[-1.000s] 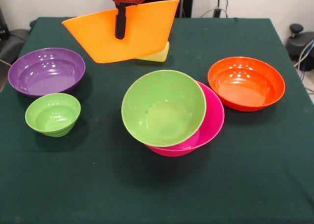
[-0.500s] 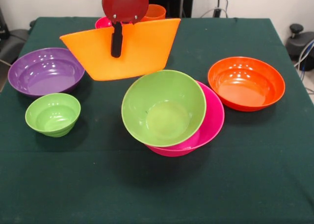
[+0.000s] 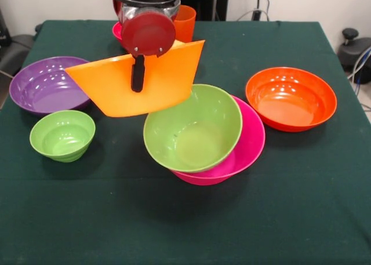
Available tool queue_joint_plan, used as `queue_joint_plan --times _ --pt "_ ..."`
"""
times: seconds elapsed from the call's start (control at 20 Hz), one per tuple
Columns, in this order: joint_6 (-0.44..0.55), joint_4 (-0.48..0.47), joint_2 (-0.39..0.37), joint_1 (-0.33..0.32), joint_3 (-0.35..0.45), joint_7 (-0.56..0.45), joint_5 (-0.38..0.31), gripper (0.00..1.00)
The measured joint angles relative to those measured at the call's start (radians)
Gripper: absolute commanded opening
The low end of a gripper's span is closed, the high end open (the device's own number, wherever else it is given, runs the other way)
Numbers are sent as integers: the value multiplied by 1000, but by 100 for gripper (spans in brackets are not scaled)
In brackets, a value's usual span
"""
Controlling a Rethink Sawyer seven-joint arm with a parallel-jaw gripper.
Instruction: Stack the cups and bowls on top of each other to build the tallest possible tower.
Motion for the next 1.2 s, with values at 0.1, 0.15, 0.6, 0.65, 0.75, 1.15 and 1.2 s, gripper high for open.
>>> queue_joint_plan --times 0.1,0.15,0.6,0.65,0.75,1.15,1.2 --pt "2 -2 10 2 0 0 0 0" --pt "5 -4 13 4 0 0 0 0" --pt "14 -5 18 28 3 0 3 0" --pt "14 -5 18 31 3 0 5 0" --pt "14 -4 18 40 5 0 9 0" --pt "14 10 19 92 12 0 30 0" --pt "14 13 19 97 13 0 33 0"
